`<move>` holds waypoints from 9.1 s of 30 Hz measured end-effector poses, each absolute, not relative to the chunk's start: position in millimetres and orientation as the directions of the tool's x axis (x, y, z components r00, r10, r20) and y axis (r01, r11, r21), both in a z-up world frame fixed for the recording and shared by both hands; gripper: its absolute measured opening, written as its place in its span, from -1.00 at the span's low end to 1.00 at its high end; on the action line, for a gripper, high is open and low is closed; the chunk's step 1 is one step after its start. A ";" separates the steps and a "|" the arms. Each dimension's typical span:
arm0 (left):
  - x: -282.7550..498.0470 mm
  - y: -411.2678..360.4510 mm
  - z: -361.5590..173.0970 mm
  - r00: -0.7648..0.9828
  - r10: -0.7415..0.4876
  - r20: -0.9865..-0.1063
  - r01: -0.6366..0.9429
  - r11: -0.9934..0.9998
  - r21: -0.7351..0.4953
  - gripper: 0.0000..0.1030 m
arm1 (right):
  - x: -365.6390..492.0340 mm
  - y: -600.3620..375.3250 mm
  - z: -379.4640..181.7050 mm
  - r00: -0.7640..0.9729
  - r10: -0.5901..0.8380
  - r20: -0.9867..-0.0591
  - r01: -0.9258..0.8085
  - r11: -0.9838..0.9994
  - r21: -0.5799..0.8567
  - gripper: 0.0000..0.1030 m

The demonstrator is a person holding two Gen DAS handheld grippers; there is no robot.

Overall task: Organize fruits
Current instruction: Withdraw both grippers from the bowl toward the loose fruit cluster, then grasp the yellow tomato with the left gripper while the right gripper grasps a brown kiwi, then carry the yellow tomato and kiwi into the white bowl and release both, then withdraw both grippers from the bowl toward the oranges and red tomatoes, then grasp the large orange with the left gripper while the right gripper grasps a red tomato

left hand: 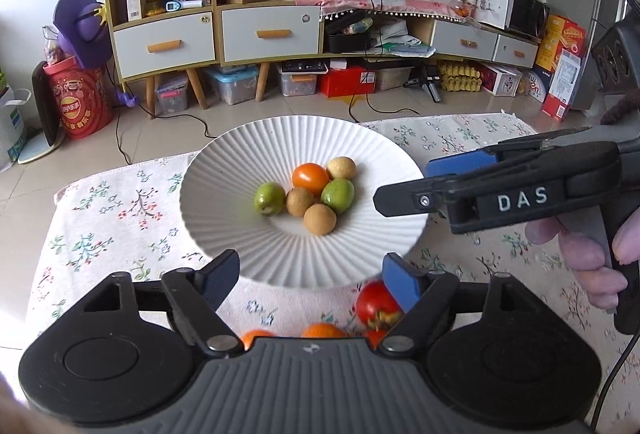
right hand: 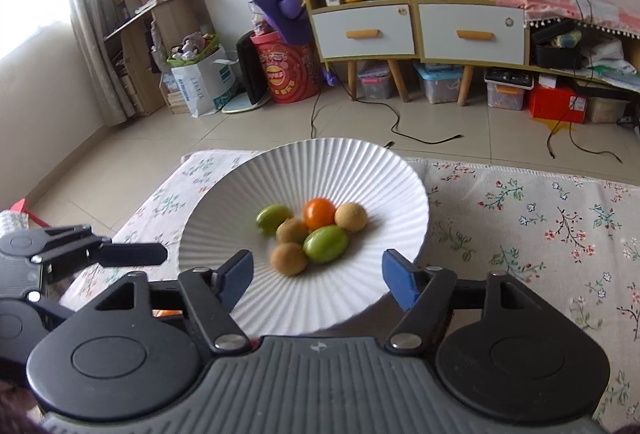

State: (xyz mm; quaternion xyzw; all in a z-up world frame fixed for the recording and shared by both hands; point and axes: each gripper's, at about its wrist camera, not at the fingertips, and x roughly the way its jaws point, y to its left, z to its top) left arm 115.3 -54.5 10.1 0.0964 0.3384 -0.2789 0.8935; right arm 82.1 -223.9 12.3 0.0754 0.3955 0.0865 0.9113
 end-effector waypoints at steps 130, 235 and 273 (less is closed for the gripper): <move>135.3 -45.8 1.8 0.630 -0.492 -0.601 0.587 0.808 -0.046 -0.48 | 80.3 -214.9 5.3 0.678 0.145 -0.721 -0.105 0.989 0.100 -0.57; 88.6 3.1 -30.0 0.539 -0.509 -0.671 0.477 0.841 -0.255 -0.20 | 60.1 -192.7 -17.2 0.598 0.258 -0.758 -0.055 0.958 0.283 -0.30; 91.9 8.9 -29.6 0.519 -0.493 -0.699 0.467 0.848 -0.251 -0.15 | 65.7 -183.9 -20.4 0.581 0.248 -0.775 -0.070 0.964 0.256 -0.26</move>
